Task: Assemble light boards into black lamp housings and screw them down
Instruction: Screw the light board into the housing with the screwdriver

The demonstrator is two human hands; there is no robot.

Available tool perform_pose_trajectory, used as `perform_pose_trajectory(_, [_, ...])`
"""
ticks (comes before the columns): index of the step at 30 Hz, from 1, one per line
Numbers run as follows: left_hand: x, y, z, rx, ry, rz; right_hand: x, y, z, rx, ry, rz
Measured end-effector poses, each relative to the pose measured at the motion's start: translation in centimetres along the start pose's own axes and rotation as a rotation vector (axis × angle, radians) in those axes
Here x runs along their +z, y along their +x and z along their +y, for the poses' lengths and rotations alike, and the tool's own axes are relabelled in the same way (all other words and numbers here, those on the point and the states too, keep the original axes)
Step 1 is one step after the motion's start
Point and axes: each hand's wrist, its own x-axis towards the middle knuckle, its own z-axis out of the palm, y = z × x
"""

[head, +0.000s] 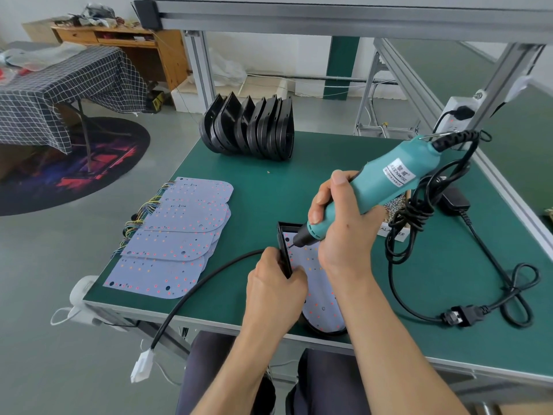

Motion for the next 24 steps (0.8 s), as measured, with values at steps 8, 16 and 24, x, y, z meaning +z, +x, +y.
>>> perform_pose_trajectory(8, [-0.3, 0.2, -0.2, -0.047, -0.032, -0.047, -0.4, -0.1, -0.2, -0.019, 0.039, -0.059])
perform_pose_trajectory(16, [-0.4, 0.6, -0.6, -0.065, 0.022, -0.047, -2.1, 0.8, -2.5, -0.035, 0.126, 0.032])
perform_pose_trajectory(24, [-2.9, 1.5, 1.3, 0.026, 0.089, 0.187, -10.5, -0.2, -2.8, 0.145, 0.302, 0.18])
